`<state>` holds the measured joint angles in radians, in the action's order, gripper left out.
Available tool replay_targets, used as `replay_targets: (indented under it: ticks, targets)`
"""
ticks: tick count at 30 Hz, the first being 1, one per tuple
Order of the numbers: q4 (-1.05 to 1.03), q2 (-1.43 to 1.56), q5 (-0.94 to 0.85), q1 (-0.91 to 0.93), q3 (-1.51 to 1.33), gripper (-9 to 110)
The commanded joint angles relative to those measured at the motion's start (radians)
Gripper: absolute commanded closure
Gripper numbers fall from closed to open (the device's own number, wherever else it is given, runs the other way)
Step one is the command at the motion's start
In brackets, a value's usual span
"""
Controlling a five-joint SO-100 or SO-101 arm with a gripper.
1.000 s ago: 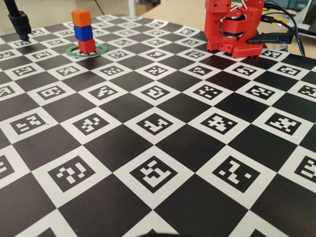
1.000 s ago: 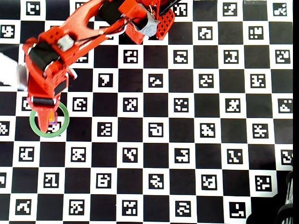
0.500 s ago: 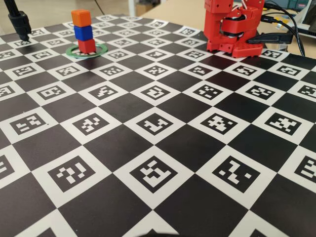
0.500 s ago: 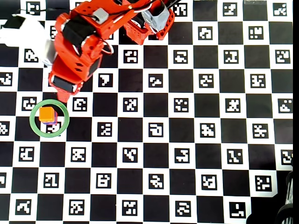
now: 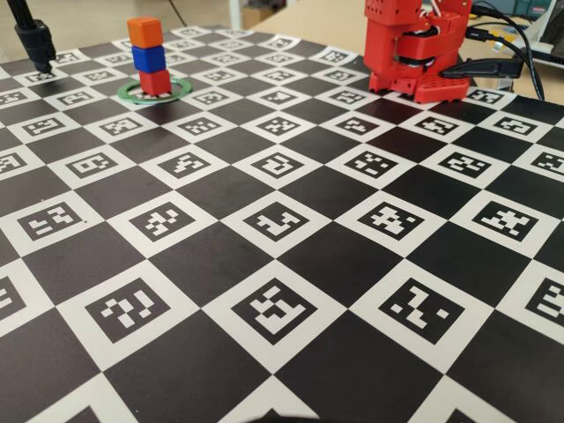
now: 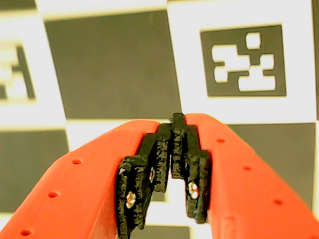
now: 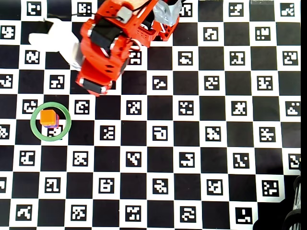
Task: Grab the red cube then put it in the green circle then put the blue cube on top and finally the orange cube on top
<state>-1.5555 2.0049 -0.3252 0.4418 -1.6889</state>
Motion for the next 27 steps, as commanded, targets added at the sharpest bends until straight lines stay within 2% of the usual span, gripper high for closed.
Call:
replay_targets:
  ticks: [1, 8, 13, 27]
  targets:
    - [0.063, 0.186, -0.078, -0.083, -0.086, 107]
    - [0.212, 0.448, -0.155, -0.229, -0.36, 107]
    - [0.287, 0.586, -0.319, -0.316, -0.546, 107]
    - [0.359, 0.95, -0.729, -0.362, -0.925, 108]
